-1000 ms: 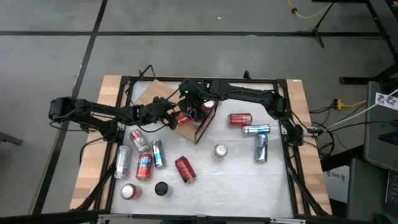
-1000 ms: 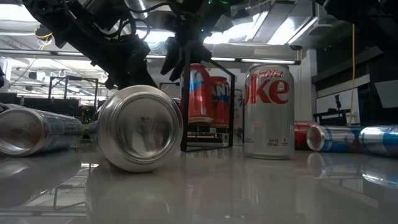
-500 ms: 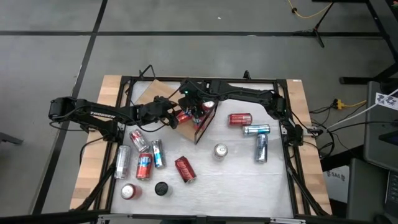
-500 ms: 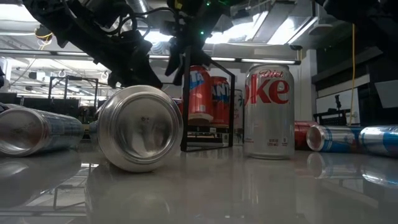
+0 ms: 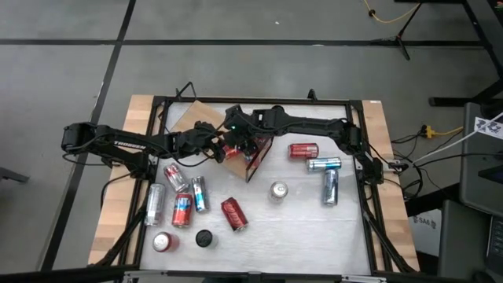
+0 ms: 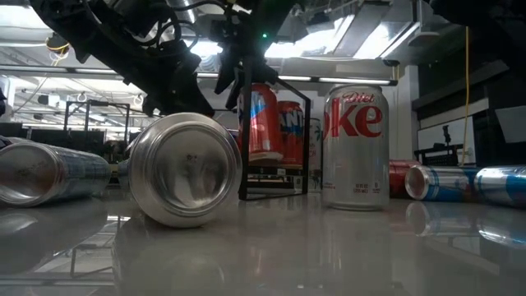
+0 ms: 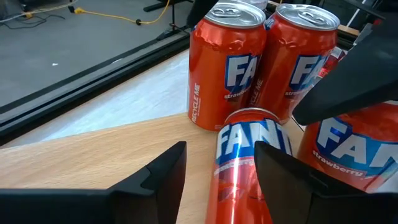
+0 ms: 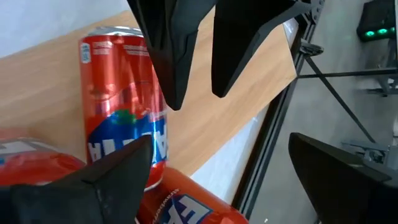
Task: Pick and place cans onto a shelf
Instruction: Put the bottom right red soda can on the shelf aligned with the other red soda can
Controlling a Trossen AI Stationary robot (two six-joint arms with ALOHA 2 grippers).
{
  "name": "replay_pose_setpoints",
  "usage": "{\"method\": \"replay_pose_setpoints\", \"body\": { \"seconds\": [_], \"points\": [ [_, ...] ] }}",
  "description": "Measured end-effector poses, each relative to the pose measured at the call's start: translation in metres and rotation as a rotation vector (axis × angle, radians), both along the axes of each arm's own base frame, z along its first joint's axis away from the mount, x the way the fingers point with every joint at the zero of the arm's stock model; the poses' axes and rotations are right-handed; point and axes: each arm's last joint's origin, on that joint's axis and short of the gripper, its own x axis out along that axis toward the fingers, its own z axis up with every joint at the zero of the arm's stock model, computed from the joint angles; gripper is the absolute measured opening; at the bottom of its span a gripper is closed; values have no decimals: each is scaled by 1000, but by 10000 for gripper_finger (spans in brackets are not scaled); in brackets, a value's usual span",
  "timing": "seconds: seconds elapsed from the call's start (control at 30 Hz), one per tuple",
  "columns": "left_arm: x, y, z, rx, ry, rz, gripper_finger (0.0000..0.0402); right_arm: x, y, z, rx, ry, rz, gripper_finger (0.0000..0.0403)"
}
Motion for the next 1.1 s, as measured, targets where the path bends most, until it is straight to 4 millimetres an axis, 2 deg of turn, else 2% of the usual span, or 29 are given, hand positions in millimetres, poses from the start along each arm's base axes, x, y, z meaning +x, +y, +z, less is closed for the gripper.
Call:
{"method": "replay_pose_setpoints", "body": {
  "seconds": [0.7,0.9,1.1],
  "points": [
    [0,0,0,0,-1,1,182,-6,9,14,-8,-8,12,367],
    [2,0,4,4,-55,3,182,-10,9,39,-6,-46,3,367],
    [6,0,11,-1,-135,-33,182,-32,11,73,46,-51,-73,367]
  ]
}}
